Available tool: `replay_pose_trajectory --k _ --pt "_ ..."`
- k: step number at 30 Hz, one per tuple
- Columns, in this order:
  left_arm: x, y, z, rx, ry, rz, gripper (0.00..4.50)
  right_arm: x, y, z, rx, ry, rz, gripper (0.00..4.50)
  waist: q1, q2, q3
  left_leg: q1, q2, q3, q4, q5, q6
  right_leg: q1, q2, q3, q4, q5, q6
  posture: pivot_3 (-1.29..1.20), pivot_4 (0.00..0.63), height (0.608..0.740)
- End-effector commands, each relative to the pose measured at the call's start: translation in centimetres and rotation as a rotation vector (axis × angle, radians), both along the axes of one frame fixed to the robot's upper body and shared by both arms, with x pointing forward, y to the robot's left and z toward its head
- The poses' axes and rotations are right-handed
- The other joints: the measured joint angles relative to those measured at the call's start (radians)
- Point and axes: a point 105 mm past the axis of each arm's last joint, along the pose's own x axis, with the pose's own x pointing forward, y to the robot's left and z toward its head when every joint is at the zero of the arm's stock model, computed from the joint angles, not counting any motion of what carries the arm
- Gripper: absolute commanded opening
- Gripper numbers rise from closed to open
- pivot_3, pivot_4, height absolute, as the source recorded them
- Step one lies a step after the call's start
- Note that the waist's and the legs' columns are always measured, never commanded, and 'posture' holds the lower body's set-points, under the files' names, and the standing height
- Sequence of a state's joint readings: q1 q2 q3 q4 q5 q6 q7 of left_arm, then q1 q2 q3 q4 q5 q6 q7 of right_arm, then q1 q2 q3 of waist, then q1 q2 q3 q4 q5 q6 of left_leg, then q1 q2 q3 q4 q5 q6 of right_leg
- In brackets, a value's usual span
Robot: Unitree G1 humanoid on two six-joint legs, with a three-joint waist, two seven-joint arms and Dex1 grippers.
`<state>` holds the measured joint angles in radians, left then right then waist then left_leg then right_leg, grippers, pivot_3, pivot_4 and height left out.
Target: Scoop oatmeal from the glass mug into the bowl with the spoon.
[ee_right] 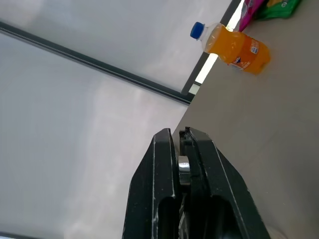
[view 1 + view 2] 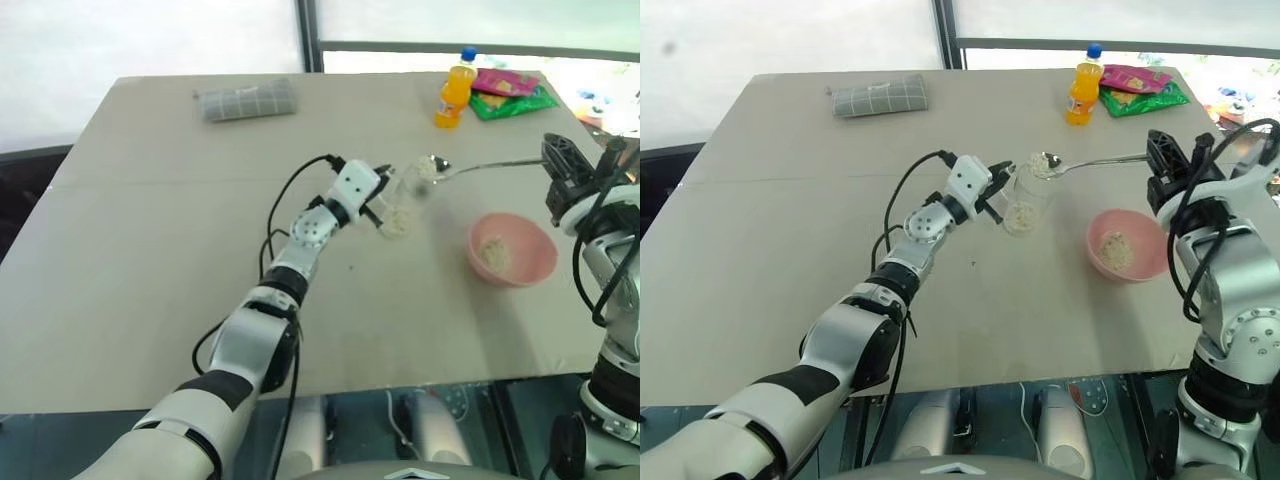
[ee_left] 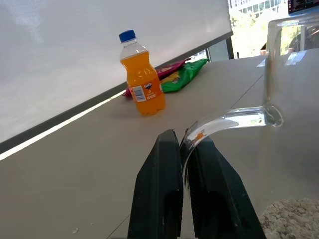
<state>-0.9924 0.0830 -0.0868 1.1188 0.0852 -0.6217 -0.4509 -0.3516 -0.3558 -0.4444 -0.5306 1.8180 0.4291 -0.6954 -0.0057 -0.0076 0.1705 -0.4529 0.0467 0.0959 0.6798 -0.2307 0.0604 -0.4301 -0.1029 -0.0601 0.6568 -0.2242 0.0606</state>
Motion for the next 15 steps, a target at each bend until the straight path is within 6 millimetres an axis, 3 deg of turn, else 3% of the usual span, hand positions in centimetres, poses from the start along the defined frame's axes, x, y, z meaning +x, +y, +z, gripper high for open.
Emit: replay_pose_trajectory --k 1,15 --pt "-0.1 -1.0 2.4 -0.034 -0.067 -0.026 0.02 -1.6 -1.0 1.5 0.035 -0.075 -0.035 0.0 0.0 0.0 0.0 0.0 0.0 0.0 0.0 0.0 0.0 0.0 0.0 0.0 0.0 0.0 0.0 0.0 0.15 0.718" --pt "0.0 -2.2 2.1 -0.018 -0.03 -0.054 0.02 -5.6 -5.4 0.9 0.053 -0.078 -0.238 0.0 0.008 0.0 0.0 0.0 0.0 0.0 0.002 0.0 0.0 0.0 0.0 0.001 0.001 0.0 0.0 0.0 0.15 0.718"
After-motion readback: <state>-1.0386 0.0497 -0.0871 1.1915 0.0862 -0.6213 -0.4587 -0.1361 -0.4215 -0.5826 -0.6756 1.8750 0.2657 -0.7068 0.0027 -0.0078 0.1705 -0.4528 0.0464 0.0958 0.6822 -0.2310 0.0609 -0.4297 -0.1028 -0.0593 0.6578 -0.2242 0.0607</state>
